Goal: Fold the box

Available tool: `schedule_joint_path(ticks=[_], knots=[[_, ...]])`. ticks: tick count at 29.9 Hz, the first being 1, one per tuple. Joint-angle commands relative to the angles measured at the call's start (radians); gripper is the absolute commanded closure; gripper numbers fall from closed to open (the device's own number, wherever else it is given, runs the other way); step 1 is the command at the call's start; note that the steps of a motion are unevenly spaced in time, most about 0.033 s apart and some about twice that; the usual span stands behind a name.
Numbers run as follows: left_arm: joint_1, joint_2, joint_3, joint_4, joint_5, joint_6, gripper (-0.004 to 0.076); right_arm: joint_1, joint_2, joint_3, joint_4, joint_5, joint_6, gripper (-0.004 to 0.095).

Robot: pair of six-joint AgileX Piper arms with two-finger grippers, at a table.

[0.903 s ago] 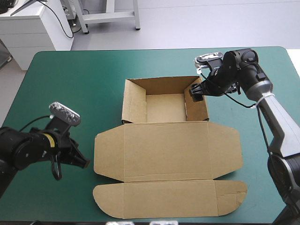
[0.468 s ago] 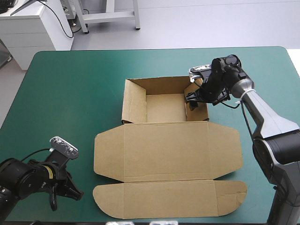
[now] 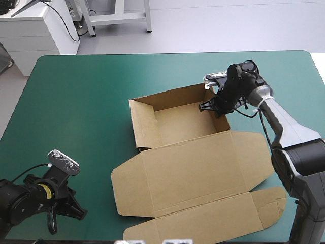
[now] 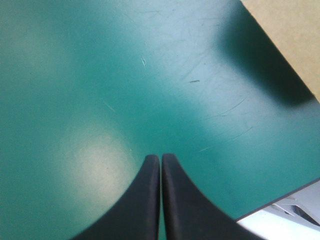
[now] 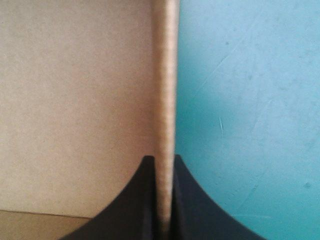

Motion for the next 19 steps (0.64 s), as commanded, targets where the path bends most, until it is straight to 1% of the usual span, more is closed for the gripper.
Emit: schedule_joint_path(ticks=[1,4,7,10,12,15,19], knots=[[-0.003,-0.003,-0.023,0.002,0.034,-0.009,0.0731,0.002,-0.053,-0.030,-0.012,-0.006,-0.032,0.0927],[-0.003,-0.003,-0.023,0.002,0.034,-0.009,0.0731,0.002,-0.055,-0.030,-0.033,-0.008,-0.044,0.0927],[-0.003,-0.003,-0.023,0.002,0.041,-0.009,0.0731,-0.002,-0.063,-0.030,-0.128,-0.008,-0.054,0.0928],[-0.003,-0.005,-0.023,0.002,0.041,-0.009,0.0731,-0.020,-0.075,-0.030,-0.222,-0.038,-0.054,0.0927],[-0.003,-0.007,-0.023,0.002,0.041,-0.009,0.0731,-0.042,-0.083,-0.031,-0.249,-0.063,-0.054,0.0927],[-0.003,-0.007,-0.023,0.002,0.041,-0.009,0.0731,-0.111,-0.090,-0.046,-0.254,-0.075,-0.054,0.0928],[-0.003,-0.007,-0.023,0.002,0.041,-0.009,0.0731,-0.244,-0.090,-0.061,-0.263,-0.083,-0.058,0.0928]])
